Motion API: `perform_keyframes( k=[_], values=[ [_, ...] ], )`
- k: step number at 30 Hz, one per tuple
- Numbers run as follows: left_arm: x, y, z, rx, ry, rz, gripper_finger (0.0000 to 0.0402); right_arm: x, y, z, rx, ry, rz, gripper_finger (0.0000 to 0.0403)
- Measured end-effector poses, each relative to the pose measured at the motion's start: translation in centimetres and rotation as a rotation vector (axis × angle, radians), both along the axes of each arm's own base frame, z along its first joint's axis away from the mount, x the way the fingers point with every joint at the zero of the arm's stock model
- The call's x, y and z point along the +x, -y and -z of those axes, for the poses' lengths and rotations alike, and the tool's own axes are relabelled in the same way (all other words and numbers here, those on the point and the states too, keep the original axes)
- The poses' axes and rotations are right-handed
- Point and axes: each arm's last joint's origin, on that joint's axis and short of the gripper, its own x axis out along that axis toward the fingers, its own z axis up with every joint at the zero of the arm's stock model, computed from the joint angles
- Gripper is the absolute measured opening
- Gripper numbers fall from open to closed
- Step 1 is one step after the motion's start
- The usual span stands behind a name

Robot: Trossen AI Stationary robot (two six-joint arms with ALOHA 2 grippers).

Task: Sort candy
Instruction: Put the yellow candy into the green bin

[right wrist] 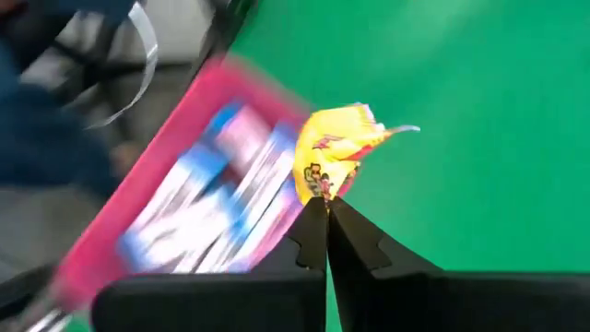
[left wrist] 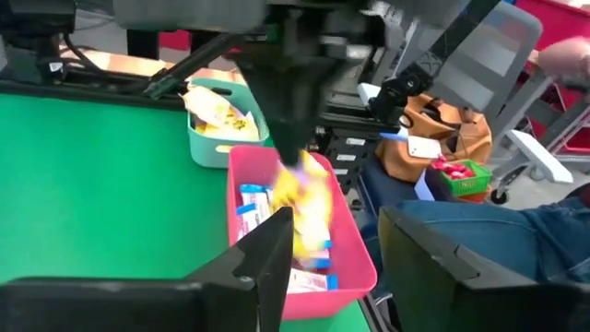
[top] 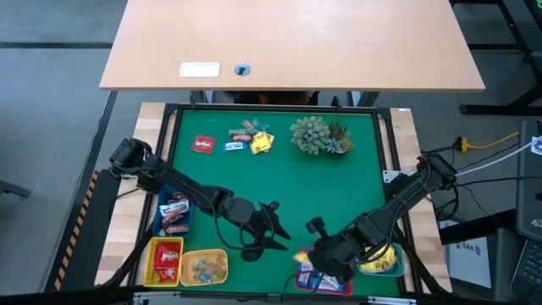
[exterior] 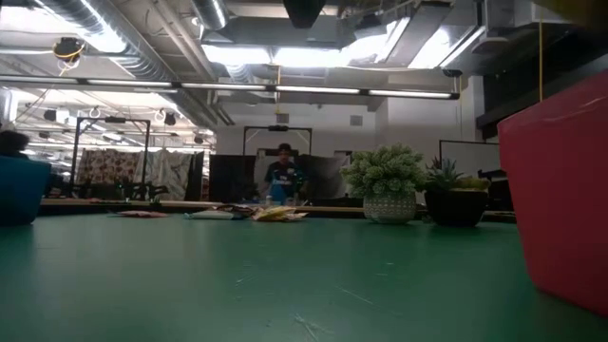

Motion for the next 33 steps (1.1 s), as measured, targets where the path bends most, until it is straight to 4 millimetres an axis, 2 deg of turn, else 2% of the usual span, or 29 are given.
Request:
perform_keyframes(
  k=[6,11,17,24,33],
  values=[
    [-0.1,0.1,0.1,0.004,-0.010,0.004,0.0151,-2.4,0.4,0.7,0.119,-0.410,0.153,0.0001],
    [-0.1,0.1,0.1,0.004,-0.011,0.005,0.0151,-4.9,-0.1,0.8,0.059,-0.601,0.214,0.0000],
    [-0.1,0.1,0.3,0.011,-0.027,0.005,0.0151,-7.6,-1.0,0.8,-0.043,-0.697,0.308,0.0000],
    [-0.1,0.1,0.3,0.012,-0.028,0.006,0.0151,-10.0,-2.4,0.8,-0.109,-0.721,0.355,0.0000],
    [-0.1,0.1,0.3,0.011,-0.028,0.006,0.0151,-11.2,-2.8,0.7,-0.153,-0.732,0.344,0.0001]
  ],
)
